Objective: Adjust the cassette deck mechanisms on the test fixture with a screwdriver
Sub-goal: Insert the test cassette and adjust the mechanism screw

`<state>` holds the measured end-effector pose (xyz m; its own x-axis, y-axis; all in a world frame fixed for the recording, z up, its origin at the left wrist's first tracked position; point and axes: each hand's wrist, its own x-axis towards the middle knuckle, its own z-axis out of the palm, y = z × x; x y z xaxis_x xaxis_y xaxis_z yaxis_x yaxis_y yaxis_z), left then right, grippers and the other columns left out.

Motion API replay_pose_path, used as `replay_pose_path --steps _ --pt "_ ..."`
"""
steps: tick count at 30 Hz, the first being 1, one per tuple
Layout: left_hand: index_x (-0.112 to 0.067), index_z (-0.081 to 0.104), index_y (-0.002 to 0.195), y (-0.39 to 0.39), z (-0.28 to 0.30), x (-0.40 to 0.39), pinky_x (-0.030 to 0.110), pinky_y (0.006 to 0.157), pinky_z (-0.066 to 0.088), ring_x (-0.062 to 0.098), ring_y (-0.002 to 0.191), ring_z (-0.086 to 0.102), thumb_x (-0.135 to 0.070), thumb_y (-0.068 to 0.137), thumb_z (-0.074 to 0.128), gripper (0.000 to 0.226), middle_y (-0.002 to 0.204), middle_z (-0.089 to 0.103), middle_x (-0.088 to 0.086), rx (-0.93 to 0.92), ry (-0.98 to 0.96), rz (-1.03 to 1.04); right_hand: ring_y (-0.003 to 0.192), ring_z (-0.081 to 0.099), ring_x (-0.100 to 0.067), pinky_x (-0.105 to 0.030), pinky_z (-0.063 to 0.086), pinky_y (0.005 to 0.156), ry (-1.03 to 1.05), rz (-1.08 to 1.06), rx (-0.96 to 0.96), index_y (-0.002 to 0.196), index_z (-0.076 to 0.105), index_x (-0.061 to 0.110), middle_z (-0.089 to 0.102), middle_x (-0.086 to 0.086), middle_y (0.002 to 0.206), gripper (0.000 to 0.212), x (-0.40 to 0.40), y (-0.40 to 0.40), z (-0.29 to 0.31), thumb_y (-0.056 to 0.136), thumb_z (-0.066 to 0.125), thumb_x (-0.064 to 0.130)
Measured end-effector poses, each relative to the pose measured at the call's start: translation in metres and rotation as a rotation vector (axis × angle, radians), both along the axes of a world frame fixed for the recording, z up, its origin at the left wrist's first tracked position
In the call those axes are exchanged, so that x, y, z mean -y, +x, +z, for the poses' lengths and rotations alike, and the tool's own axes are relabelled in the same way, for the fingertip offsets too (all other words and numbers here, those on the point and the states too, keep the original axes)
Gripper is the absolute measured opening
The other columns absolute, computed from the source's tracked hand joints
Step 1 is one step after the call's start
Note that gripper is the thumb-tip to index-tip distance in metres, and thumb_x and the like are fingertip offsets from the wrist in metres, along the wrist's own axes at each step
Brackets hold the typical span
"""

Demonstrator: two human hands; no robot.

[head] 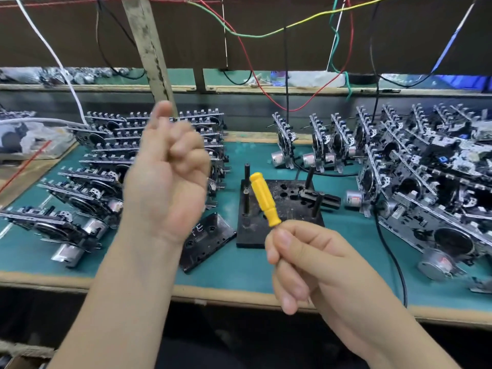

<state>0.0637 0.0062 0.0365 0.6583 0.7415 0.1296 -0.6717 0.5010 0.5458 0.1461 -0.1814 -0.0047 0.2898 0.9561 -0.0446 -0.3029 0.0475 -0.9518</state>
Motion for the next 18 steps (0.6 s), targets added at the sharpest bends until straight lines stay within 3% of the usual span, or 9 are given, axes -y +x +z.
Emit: replay_pose_path --steps 2,3,5,7,8,10,13,15,18 --pt "-0.017 0.053 0.126 0.006 -0.013 0.020 0.017 0.076 0.053 0.012 0.093 0.067 -0.042 0.104 0.034 0.038 0.107 0.069 0.002 -0.164 0.251 -0.231 0.041 0.048 -0.012 -0.020 0.041 0.052 0.037 0.019 -0.079 0.075 0.064 0.017 0.043 0.004 0.046 0.025 -0.001 0.003 0.002 0.095 0.056 0.030" --pt "-0.016 0.052 0.134 0.008 -0.021 0.032 0.025 0.091 0.055 0.019 0.112 0.066 -0.051 0.100 0.032 0.053 0.124 0.068 0.005 -0.268 0.373 -0.358 0.040 0.047 -0.012 -0.021 0.040 0.052 0.054 0.034 -0.114 0.077 0.065 0.017 0.042 0.005 0.046 0.025 -0.002 0.003 0.003 0.095 0.055 0.030" --pt "-0.018 0.057 0.134 0.009 -0.032 0.051 0.043 0.107 0.049 0.035 0.124 0.061 -0.056 0.094 0.038 0.058 0.126 0.069 0.009 -0.360 0.539 -0.521 0.039 0.045 -0.011 -0.022 0.037 0.051 0.076 0.050 -0.164 0.080 0.065 0.016 0.041 0.005 0.045 0.024 -0.004 0.003 0.002 0.096 0.054 0.030" --pt "-0.025 0.068 0.120 0.011 -0.035 0.063 0.052 0.099 0.053 0.047 0.114 0.064 -0.047 0.096 0.048 0.039 0.099 0.077 0.005 -0.382 0.570 -0.405 0.039 0.041 -0.010 -0.021 0.036 0.049 0.076 0.033 -0.166 0.080 0.064 0.015 0.038 0.005 0.045 0.024 -0.005 0.003 0.001 0.096 0.055 0.030" --pt "-0.026 0.070 0.114 0.012 -0.034 0.067 0.043 0.083 0.059 0.042 0.106 0.069 -0.043 0.098 0.049 0.032 0.085 0.076 0.002 -0.365 0.558 -0.312 0.039 0.040 -0.010 -0.019 0.036 0.048 0.074 0.020 -0.143 0.078 0.063 0.015 0.037 0.004 0.046 0.024 -0.005 0.002 -0.001 0.095 0.055 0.029" --pt "-0.023 0.069 0.110 0.016 -0.029 0.065 0.024 0.058 0.056 0.024 0.086 0.076 -0.032 0.106 0.043 0.028 0.066 0.067 -0.002 -0.307 0.478 -0.116 0.039 0.041 -0.011 -0.017 0.037 0.048 0.056 0.026 -0.074 0.076 0.063 0.015 0.037 0.004 0.046 0.024 -0.005 0.000 -0.003 0.095 0.054 0.027" --pt "-0.013 0.057 0.115 0.014 -0.021 0.037 0.025 0.064 0.056 0.011 0.063 0.069 -0.014 0.111 0.032 0.026 0.054 0.053 -0.008 -0.257 0.297 0.179 0.039 0.045 -0.012 -0.017 0.038 0.049 0.039 0.077 -0.038 0.077 0.063 0.016 0.041 0.004 0.046 0.025 -0.006 -0.008 -0.006 0.097 0.053 0.027" --pt "-0.013 0.053 0.123 0.008 -0.015 0.026 0.028 0.076 0.056 0.014 0.080 0.073 -0.015 0.111 0.032 0.025 0.070 0.068 -0.005 -0.269 0.328 0.208 0.040 0.049 -0.012 -0.016 0.040 0.050 0.037 0.046 -0.059 0.078 0.065 0.017 0.044 0.003 0.046 0.024 -0.007 -0.010 -0.007 0.096 0.054 0.029" --pt "-0.013 0.046 0.136 0.006 -0.021 0.042 0.033 0.091 0.057 0.023 0.113 0.069 -0.024 0.104 0.042 0.034 0.120 0.073 0.007 -0.284 0.460 -0.093 0.045 0.055 -0.019 -0.020 0.046 0.054 0.063 -0.046 -0.065 0.092 0.070 0.014 0.049 -0.004 0.048 0.018 -0.011 -0.004 -0.004 0.097 0.060 0.028"
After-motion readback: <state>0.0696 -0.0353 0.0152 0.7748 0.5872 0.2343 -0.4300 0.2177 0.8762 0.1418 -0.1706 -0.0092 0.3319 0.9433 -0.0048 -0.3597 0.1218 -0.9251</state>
